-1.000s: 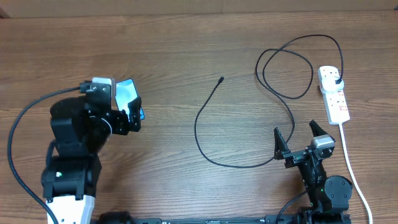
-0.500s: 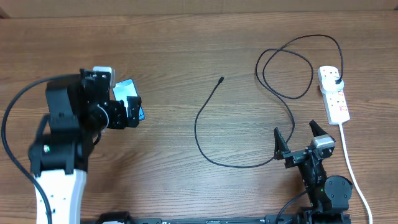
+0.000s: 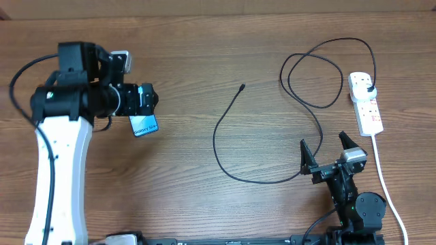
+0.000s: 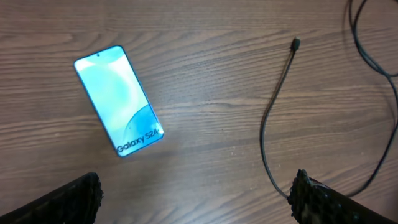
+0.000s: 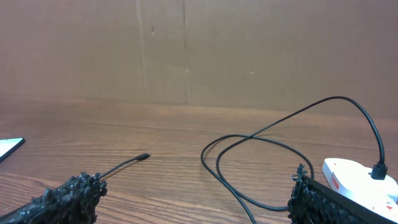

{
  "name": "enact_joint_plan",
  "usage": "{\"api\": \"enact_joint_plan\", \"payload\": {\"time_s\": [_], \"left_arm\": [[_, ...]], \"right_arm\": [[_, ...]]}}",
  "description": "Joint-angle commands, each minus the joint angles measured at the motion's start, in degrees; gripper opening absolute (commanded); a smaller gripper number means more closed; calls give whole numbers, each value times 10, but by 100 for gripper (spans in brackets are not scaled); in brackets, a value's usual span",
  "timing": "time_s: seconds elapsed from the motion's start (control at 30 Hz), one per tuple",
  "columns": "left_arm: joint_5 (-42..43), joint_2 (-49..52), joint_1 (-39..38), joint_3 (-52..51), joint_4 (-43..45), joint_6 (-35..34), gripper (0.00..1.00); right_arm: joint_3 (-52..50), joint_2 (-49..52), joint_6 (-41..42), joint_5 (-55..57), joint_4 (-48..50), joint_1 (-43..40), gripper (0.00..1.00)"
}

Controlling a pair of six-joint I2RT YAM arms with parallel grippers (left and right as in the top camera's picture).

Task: Plug charger to phone and switch on socket
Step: 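Move the left gripper forward and grasp the Galaxy S24+ phone, then lift the phone with the left gripper and rotate it upright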

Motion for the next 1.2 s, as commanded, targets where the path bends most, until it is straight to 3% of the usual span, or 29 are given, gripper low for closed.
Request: {"api": "enact_joint_plan", "payload": {"time_s": [0.0,0.17,0.33,0.5,0.63,1.17], "left_arm": [[10,40,-3,13,11,-7,97],[-38,110,-1,13,46,-103,97],[-73,172,-1,13,65,-122,100],[-136,232,-1,13,65,-115,100],[-144,273,-1,13,70,-89,100],[-147,323,-1,13,118,-107,100]], "right_arm": [[-6,-5,2,2,3,4,100],[-6,-5,2,2,3,4,100],[-6,-5,2,2,3,4,100],[-6,-5,2,2,3,4,100],[-6,-5,2,2,3,4,100],[-6,-5,2,2,3,4,100]]}}
